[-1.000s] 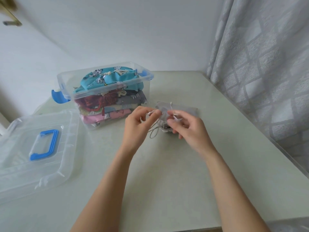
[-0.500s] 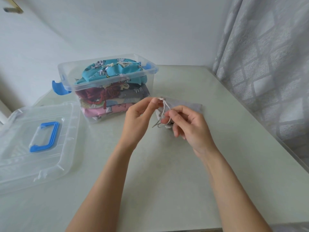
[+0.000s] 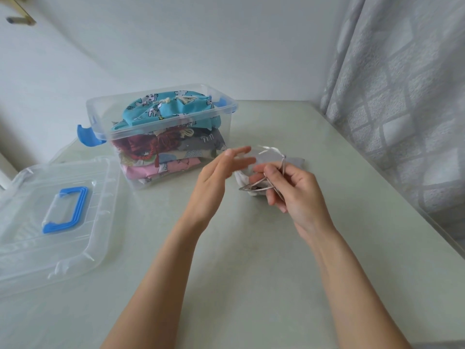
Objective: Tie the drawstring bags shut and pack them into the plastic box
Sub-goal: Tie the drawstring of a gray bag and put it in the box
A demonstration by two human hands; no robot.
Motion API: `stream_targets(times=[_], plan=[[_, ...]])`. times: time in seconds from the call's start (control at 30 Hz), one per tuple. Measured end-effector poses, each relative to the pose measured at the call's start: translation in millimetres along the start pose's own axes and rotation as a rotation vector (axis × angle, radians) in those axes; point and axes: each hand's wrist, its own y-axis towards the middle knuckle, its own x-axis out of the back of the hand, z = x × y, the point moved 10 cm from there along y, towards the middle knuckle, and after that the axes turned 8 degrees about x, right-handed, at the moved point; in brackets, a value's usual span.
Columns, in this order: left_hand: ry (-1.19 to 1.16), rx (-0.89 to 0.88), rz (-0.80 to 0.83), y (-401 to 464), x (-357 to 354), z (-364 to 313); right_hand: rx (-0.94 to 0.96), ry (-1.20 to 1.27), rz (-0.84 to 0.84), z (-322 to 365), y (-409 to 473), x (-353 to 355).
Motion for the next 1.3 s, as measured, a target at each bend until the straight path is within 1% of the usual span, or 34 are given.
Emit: stream_targets(times=[0.13,0.23,0.33,0.4,0.47,0.53,0.57,0.6,0.63,0.7,0.73,0.77,0.83,0.9,0.97,1.03,1.07,1.17,1.23,1.3], plan=[[-0.001,0.037,0.061,-0.1,-4.7,5.3,-0.028,0.013,0.020,-0.1,-1.1,0.9],[0.077,0.033,0.105,-0.9,-10.8,8.1,-0.025,-0.029,0.026,-1.6,0.2,3.3],[0.151,-0.066,0.026,-0.6,-3.9,0.3,-0.021,-0.143,-0.026,-7.5,2.0,14.3],[0.065,-0.092,-0.018,-1.8,2.7,-6.0,-0.022,-0.153,-0.092,-8.7,2.6,24.2],[-0.042,-0.049,0.047,-3.6,0.9,-7.8,-0.013,-0.046,-0.132,-7.3,3.4,29.3],[-0.036,-0.012,0.166,-7.6,-10.0,-7.1,0.010,0.066,-0.132,-3.5,4.7,29.5],[-0.013,0.003,0.199,-8.4,-13.8,-4.4,0.016,0.110,-0.116,-1.8,5.0,27.9],[0.007,0.005,0.192,-7.7,-14.1,-2.2,0.019,0.152,-0.089,-0.6,5.0,25.1],[0.025,-0.010,0.145,-5.6,-10.6,-1.8,0.024,0.189,-0.053,1.5,5.0,21.7],[0.106,-0.090,0.005,-2.1,1.7,-4.6,0.051,0.221,0.017,6.8,4.4,15.3],[0.185,-0.132,-0.025,-1.4,3.8,-6.5,0.071,0.207,0.046,9.3,4.0,13.3],[0.284,-0.172,-0.017,-1.4,2.2,-7.2,0.091,0.174,0.072,11.7,3.0,11.1],[0.446,-0.213,0.055,-2.6,-7.5,-3.8,0.123,0.072,0.108,14.8,1.0,9.0],[0.505,-0.216,0.064,-4.0,-12.4,-3.0,0.152,-0.046,0.127,15.8,-0.3,10.5],[0.455,-0.201,-0.002,-2.9,-6.7,-3.8,0.233,-0.228,0.127,19.9,0.6,13.8],[0.325,-0.138,-0.040,-1.7,0.1,-1.5,0.369,-0.443,0.078,26.1,1.2,19.4],[0.257,-0.101,-0.035,-1.4,1.7,0.3,0.430,-0.512,0.043,28.6,1.2,21.9],[0.127,0.010,0.066,-2.8,-6.2,7.1,0.510,-0.560,-0.055,32.7,0.6,30.0],[0.099,0.053,0.118,-3.7,-12.5,10.6,0.552,-0.572,-0.092,36.6,-1.4,33.2],[0.106,0.085,0.137,-3.7,-16.1,14.4,0.590,-0.575,-0.087,40.2,-3.4,31.2]])
